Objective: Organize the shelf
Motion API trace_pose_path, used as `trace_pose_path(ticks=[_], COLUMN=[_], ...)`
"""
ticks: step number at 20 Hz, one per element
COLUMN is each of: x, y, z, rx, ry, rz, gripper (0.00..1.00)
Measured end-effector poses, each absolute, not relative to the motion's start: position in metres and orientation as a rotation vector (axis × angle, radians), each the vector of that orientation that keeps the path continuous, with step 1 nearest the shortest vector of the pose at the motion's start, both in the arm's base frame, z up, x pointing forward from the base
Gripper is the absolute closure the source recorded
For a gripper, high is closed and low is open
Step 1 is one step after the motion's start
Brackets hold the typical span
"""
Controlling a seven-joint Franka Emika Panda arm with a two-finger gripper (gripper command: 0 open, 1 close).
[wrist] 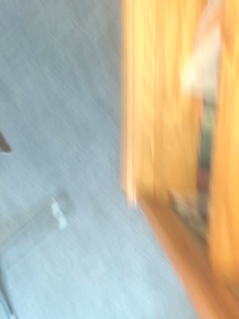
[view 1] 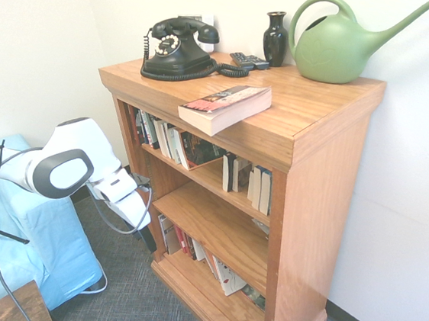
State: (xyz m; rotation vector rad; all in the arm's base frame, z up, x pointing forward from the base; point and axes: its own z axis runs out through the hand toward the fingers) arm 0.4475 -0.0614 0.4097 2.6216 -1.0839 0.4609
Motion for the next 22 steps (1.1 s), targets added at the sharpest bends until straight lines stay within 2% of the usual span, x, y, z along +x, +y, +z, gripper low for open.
trace_pose_path(ticks=[10,16,22], x=[0.469,0.481,0.474], y=[-0.145,-0.122,-0.097], z=[0.513,0.563,0.578], rx=[2.171,1.899,1.641], ry=[-0.720,-0.481,-0.264], rz=[0.867,1.082,1.281], gripper=[0.00,0.00,0.00])
